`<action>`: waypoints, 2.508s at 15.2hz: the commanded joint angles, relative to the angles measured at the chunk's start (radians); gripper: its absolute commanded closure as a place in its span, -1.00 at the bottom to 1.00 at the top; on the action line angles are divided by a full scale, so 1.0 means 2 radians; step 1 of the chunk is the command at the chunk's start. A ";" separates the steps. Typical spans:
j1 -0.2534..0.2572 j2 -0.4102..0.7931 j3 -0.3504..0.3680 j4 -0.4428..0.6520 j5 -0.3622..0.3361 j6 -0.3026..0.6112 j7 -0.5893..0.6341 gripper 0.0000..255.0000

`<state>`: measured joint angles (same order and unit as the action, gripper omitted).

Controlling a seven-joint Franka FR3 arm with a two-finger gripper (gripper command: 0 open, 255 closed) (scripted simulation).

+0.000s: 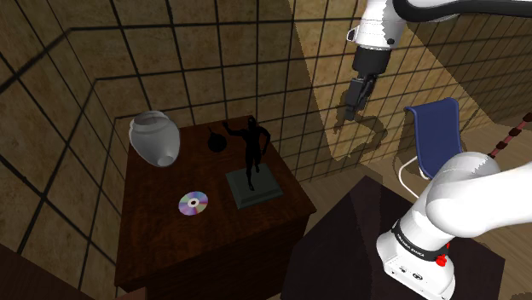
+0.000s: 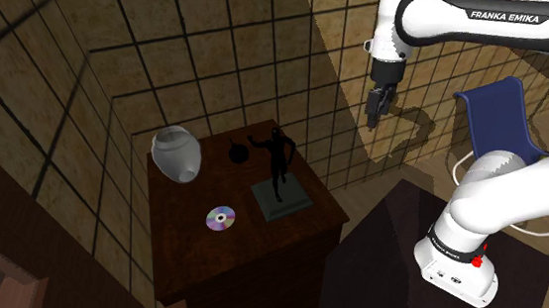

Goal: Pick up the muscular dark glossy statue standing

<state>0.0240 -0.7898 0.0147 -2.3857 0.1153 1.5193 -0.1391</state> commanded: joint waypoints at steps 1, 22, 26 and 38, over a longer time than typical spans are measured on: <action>0.000 0.000 0.000 0.000 0.000 0.000 0.000 -1.00; 0.025 0.421 0.082 0.314 -0.003 0.094 0.115 -1.00; 0.031 0.472 0.085 0.363 -0.011 0.094 0.127 -1.00; 0.032 0.476 0.085 0.324 -0.011 0.137 0.124 1.00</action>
<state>0.0875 0.1615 0.1847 -1.7370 0.0928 1.7925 0.1085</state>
